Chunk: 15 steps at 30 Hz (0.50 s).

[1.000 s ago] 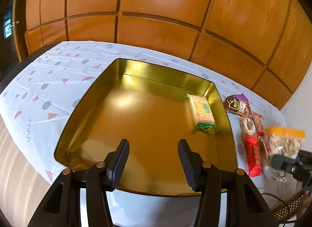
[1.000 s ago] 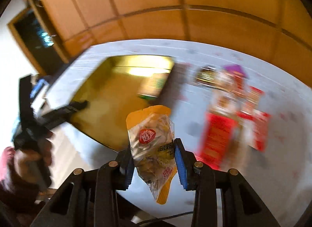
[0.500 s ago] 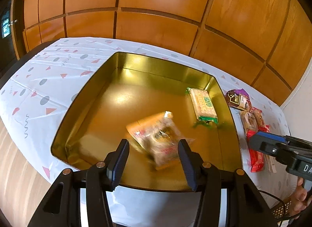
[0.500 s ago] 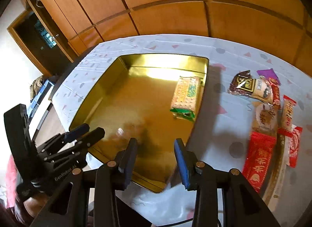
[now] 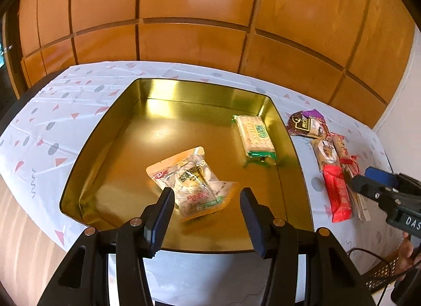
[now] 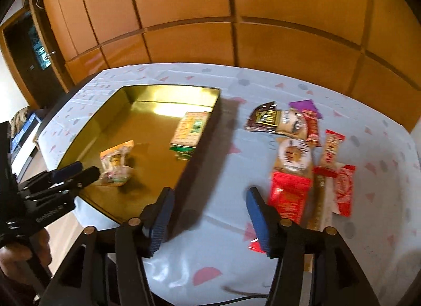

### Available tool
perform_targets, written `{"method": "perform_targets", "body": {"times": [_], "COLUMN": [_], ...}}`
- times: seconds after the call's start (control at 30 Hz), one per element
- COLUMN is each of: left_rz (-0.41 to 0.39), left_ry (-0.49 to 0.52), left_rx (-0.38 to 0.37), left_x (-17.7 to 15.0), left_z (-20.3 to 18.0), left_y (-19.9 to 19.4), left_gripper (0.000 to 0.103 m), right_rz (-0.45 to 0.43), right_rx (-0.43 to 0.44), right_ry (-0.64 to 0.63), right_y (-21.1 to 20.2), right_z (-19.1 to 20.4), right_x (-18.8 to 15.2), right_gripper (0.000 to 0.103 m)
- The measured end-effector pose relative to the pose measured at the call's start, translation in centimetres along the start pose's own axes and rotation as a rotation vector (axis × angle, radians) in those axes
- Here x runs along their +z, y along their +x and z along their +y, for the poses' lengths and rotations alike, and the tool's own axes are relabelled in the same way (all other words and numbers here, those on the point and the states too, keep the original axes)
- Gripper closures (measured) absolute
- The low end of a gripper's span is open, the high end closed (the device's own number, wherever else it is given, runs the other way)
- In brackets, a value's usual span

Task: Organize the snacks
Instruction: 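Drop the cracker pack into the tin with the left gripper while the right drops the nut bag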

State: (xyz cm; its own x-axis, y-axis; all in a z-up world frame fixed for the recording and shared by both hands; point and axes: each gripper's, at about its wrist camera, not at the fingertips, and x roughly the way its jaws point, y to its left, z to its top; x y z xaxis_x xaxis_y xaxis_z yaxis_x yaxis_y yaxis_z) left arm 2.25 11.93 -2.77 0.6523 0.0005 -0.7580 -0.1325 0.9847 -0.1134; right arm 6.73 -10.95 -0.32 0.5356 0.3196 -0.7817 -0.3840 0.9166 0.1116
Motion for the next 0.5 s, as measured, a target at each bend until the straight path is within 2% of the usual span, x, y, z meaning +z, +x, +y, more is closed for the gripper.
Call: {"method": "perform_targets", "body": {"times": [0.5], "left_rz": [0.009], "left_ry": [0.085], "left_rx": [-0.001], "left_x": [-0.5], "left_z": [-2.8], "left_y": [-0.3], "left_gripper": [0.05], "right_rz": [-0.099], "right_rx": [-0.163], "right_ry": [0.032], "right_y": [-3.3], "right_z": [-5.9], "right_x": [0.0], "right_gripper": [0.031]}}
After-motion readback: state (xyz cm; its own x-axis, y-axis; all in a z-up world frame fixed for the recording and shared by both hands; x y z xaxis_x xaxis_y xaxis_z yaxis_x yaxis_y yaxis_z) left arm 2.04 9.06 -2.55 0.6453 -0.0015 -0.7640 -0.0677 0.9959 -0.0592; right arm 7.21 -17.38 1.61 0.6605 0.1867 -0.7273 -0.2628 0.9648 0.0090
